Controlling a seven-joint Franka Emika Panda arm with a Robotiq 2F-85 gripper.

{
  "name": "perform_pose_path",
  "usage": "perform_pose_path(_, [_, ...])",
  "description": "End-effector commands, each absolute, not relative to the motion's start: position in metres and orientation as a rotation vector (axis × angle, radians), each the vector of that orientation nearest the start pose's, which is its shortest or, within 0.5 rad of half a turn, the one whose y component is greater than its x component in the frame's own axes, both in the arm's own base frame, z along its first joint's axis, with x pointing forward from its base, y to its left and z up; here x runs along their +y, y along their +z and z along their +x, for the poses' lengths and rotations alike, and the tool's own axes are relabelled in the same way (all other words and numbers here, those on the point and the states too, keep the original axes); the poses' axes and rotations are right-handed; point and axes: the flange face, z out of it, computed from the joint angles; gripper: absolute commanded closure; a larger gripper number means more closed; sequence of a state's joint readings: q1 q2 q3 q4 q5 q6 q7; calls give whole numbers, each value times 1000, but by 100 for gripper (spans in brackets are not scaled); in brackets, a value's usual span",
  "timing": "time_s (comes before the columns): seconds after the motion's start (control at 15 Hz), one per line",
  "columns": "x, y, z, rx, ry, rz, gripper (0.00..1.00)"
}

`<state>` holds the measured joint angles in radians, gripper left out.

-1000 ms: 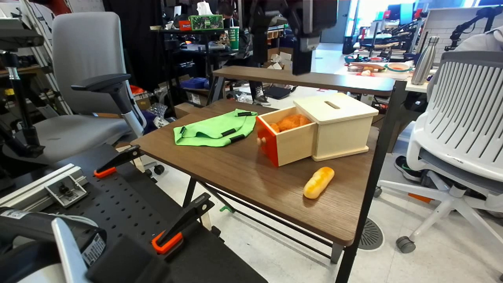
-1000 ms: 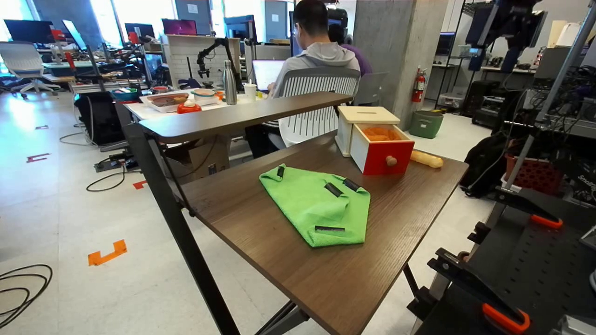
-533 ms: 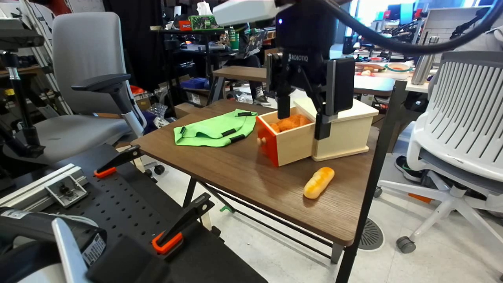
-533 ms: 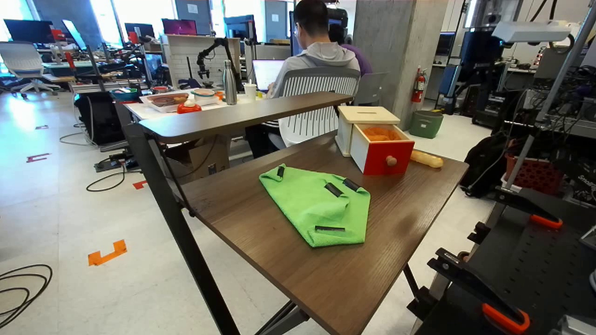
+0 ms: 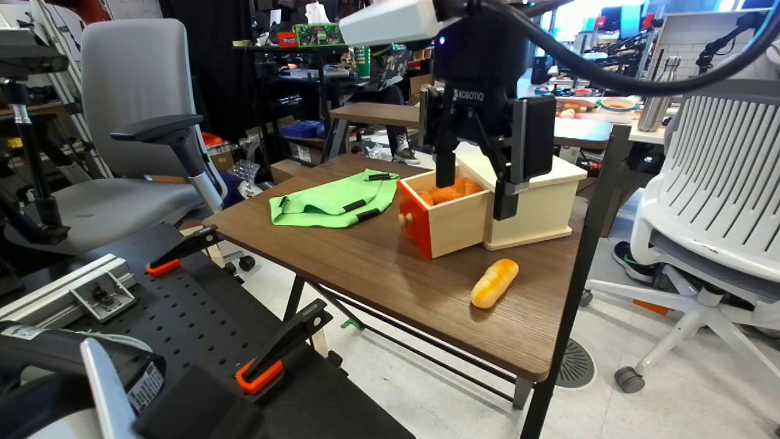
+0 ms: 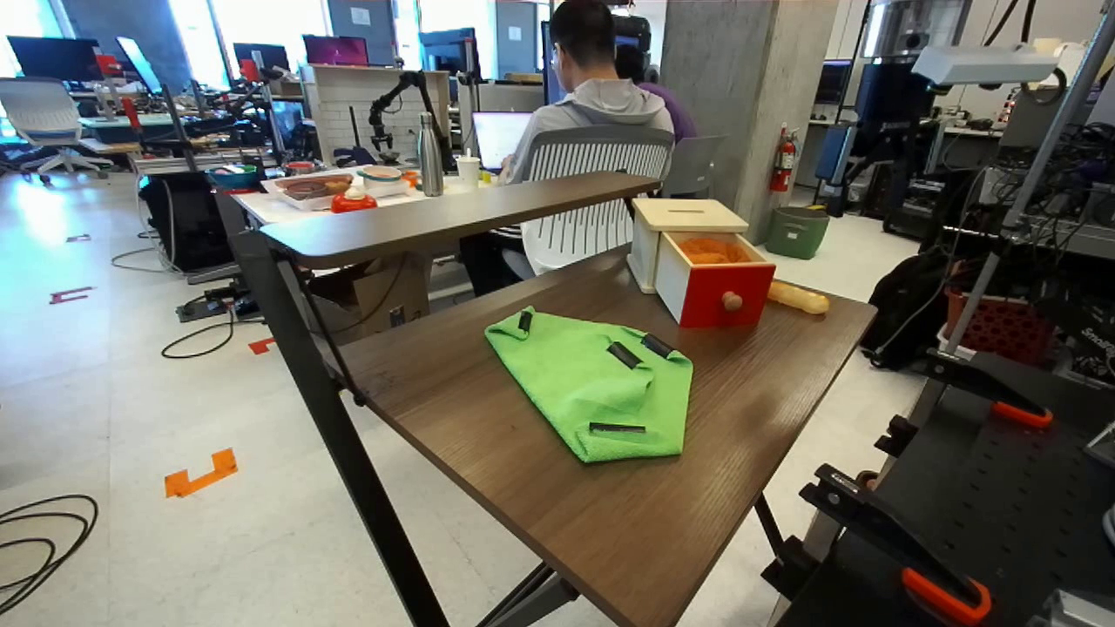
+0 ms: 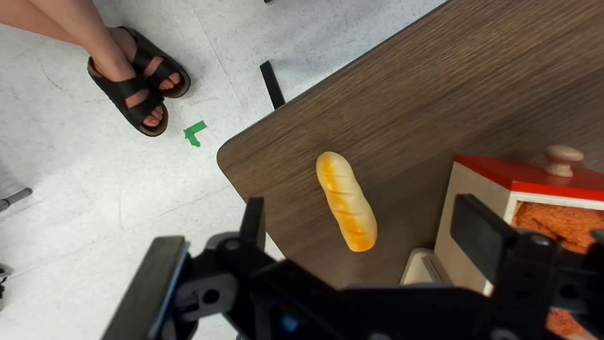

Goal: Move the yellow object from right to left

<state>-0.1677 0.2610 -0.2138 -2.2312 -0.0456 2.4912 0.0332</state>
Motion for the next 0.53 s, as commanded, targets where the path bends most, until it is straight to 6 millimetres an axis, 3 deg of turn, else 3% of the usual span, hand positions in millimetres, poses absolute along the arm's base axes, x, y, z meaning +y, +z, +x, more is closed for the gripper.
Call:
perform_pose_path(0.0, [-209,243,523,607,-10,-3172,0])
perform_pose_path(0.47, [-215,195,545,549,-38,-3241,0])
